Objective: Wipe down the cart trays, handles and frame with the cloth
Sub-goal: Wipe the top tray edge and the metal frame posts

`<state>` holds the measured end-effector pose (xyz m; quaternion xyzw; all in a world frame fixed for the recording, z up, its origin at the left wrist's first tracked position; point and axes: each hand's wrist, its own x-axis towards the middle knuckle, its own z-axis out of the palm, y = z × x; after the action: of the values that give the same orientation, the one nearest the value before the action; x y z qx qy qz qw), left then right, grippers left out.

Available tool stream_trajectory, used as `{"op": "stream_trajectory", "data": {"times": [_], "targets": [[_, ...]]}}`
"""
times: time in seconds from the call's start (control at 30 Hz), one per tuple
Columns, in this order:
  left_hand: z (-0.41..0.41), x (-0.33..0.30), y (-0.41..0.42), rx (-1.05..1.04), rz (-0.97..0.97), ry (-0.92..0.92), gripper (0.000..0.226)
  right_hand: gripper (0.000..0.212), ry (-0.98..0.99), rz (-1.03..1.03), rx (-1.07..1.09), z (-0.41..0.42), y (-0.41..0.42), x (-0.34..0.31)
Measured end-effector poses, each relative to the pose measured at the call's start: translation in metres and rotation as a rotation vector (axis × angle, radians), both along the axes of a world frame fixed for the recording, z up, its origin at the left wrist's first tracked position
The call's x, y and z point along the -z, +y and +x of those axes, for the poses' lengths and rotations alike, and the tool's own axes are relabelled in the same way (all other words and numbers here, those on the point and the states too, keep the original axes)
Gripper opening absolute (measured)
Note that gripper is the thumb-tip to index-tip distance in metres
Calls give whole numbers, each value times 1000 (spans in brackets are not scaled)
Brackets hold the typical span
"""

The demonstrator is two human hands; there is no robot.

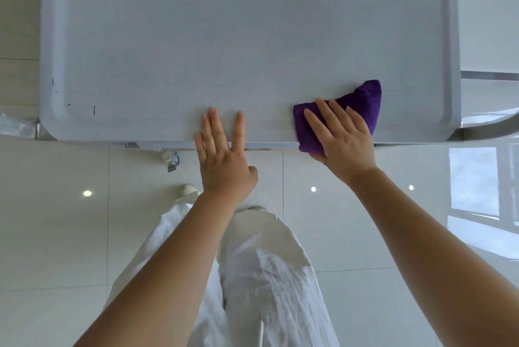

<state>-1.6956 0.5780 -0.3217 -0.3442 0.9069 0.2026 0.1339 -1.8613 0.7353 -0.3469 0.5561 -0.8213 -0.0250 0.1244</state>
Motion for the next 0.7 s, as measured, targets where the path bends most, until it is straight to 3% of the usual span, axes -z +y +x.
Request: {"op": "stream_trajectory", "data": {"times": [0.1, 0.17, 0.27, 0.33, 0.53, 0.7], "targets": [[-6, -6, 6, -43, 1, -24, 102, 71, 15, -28, 31, 4, -4, 2], [-15, -10, 24, 39, -57, 76, 110, 69, 16, -30, 22, 6, -5, 5], [-40, -7, 69, 262, -127, 182, 117, 47, 8, -95, 51, 8, -9, 6], [-50, -4, 85, 255, -65, 188, 113, 38, -8, -123, 49, 10, -7, 7], [-33, 21, 56, 540, -175, 182, 105, 49, 9, -28, -47, -7, 4, 1], [-29, 23, 52, 565, -153, 153, 116, 50, 7, -7, -16, -15, 22, -1]]}}
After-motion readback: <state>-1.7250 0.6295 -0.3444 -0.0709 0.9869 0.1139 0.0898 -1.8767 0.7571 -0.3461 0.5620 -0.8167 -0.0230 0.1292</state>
